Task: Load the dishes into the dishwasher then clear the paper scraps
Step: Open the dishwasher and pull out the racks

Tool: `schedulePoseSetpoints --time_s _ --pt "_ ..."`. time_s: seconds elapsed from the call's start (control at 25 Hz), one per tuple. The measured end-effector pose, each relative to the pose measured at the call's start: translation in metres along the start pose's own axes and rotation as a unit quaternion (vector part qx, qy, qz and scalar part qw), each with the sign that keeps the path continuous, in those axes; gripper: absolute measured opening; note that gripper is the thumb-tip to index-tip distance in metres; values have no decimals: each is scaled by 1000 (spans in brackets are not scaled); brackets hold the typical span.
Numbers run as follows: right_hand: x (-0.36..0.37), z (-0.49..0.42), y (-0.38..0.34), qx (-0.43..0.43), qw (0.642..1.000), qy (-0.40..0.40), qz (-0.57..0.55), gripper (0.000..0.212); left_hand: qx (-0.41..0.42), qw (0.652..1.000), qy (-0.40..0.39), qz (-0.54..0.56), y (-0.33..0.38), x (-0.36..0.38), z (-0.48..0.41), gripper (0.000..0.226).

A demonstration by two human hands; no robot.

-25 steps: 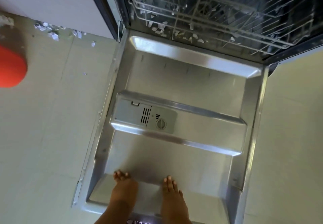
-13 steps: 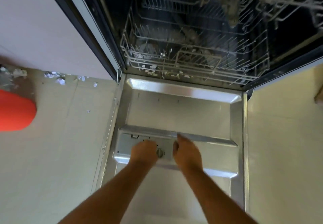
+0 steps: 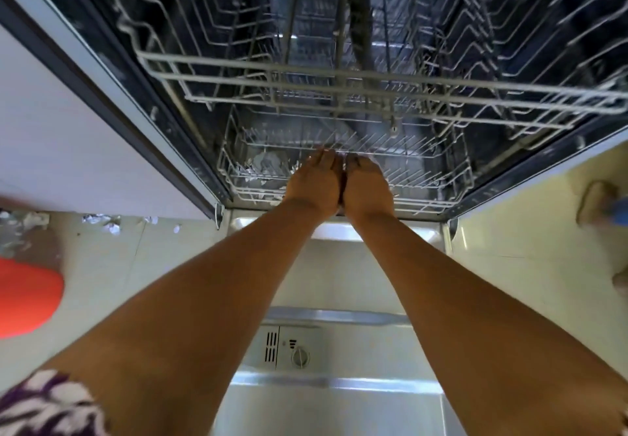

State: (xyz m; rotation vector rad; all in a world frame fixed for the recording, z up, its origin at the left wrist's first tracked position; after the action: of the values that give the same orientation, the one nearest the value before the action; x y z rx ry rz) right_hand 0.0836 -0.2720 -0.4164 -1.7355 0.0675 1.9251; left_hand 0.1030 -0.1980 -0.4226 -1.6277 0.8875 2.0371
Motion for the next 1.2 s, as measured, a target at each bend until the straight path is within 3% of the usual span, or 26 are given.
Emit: schedulePoseSetpoints --time_s 0.12,0.32,0.44,0.6,0.72,0.92,1.04,1.2 --pt "23 0 9 15 998 -41 36 42 -15 998 -59 33 -8 20 3 68" --pt "28 5 16 2 999 13 49 39 -53 997 22 42 -7 27 11 50" --pt "31 4 20 29 999 -17 39 31 -72 997 4 20 -1 28 12 33" --pt "44 24 29 17 996 -50 76 37 -74 996 -40 42 1 44 23 32" --pt "42 24 31 -8 994 -53 91 41 -92 992 -29 80 1 45 25 29" --pt "40 27 27 -30 990 -60 126 25 -112 986 -6 120 0 48 30 26" --pt "43 29 26 -25 990 -58 124 25 -122 980 25 153 2 47 36 28" --pt "45 44 34 -20 991 -69 109 24 -110 981 11 157 13 55 53 28"
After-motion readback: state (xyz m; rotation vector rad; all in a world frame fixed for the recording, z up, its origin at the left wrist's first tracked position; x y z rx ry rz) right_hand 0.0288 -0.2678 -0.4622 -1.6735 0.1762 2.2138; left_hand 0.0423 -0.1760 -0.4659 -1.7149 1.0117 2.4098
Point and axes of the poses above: each hand's wrist, its own z-axis away from the middle knuckle, its own x-axis out of the palm, y = z × x, the point moved 5 cm from there along -z, towards the middle knuckle, and after that the axes turned 14 degrees about x, right-handed, at the moved point
